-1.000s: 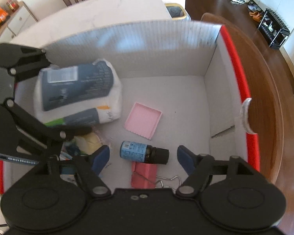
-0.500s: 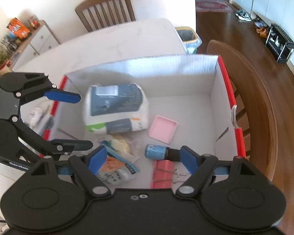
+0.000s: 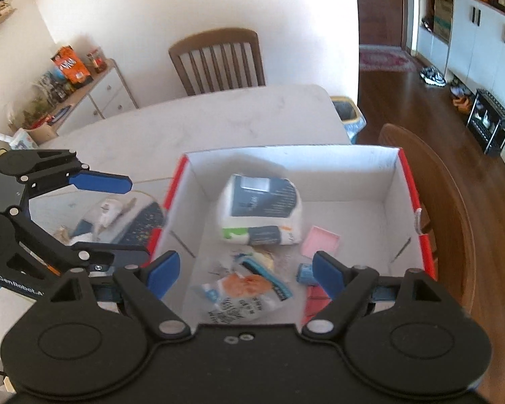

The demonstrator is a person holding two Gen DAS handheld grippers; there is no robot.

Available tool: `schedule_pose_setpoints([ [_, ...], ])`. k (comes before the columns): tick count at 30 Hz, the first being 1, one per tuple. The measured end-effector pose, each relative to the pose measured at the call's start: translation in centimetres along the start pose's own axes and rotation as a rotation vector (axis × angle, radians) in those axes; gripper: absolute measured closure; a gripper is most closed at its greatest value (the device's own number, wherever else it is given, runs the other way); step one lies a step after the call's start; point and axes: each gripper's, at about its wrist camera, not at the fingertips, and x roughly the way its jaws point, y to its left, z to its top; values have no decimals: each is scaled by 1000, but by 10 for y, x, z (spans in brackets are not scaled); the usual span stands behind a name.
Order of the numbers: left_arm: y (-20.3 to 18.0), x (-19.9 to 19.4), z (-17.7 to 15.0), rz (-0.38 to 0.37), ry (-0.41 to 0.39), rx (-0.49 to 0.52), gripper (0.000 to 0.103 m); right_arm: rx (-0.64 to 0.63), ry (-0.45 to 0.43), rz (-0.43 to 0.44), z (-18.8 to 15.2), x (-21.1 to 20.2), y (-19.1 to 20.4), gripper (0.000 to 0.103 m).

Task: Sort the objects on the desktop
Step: 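Withdraw both grippers from the box back over the table items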

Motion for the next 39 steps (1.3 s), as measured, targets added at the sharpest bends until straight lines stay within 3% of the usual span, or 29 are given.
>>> schedule_pose_setpoints([
  [15, 22, -75, -60, 66, -90, -93, 25, -52, -129, 51, -28, -12, 85, 12],
  [23, 48, -105, -98, 73, -115, -167, 21, -31, -126, 69, -38, 1, 129, 8],
  [39, 103, -135, -171, 96, -121, -260, 17, -77, -139, 13, -52, 43, 210, 8],
])
